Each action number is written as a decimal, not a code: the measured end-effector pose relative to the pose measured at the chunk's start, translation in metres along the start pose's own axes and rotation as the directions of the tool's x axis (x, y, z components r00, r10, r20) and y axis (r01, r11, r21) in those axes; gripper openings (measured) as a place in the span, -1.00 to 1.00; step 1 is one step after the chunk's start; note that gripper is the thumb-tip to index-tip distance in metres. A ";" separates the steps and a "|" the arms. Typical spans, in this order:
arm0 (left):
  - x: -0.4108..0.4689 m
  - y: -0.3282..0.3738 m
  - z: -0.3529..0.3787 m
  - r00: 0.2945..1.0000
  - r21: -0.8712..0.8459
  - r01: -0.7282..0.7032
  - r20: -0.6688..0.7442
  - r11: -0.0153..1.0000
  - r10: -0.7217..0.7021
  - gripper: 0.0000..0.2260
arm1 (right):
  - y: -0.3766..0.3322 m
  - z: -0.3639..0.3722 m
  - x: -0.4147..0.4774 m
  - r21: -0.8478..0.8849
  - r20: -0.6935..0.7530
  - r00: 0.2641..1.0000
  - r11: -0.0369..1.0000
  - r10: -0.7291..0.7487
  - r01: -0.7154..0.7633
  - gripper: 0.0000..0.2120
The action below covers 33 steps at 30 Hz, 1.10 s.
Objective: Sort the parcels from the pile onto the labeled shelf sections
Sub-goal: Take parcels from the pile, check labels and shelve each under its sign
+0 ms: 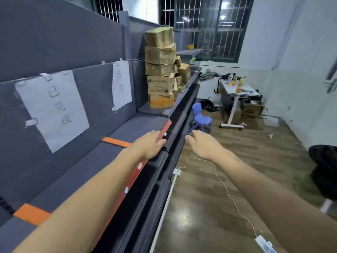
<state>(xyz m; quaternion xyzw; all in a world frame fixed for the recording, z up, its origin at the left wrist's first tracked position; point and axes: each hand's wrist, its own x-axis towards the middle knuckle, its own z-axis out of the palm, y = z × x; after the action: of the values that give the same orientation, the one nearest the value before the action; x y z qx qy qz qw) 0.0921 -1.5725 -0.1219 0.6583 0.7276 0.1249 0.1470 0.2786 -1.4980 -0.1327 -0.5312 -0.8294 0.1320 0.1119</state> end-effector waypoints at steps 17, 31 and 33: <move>0.368 0.075 0.021 0.973 -0.174 -0.160 0.138 0.972 0.185 -0.59 | 0.181 -0.062 0.270 0.186 -0.085 0.962 0.953 0.259 -0.240 -0.58; 0.667 0.164 0.031 0.995 -0.181 -0.064 0.064 0.981 0.077 -0.58 | 0.367 -0.120 0.536 0.148 -0.048 0.982 0.974 0.183 -0.174 -0.56; 0.700 0.168 0.025 0.997 -0.157 -0.045 0.047 0.987 0.053 -0.48 | 0.375 -0.126 0.573 0.155 -0.046 0.988 0.978 0.148 -0.139 -0.56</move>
<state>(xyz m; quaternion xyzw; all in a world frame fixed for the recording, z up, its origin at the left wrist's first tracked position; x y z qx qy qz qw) 0.1933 -0.8594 -0.1172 0.6655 0.6951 0.1680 0.2137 0.4038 -0.8130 -0.1149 -0.5832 -0.7730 0.1870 0.1658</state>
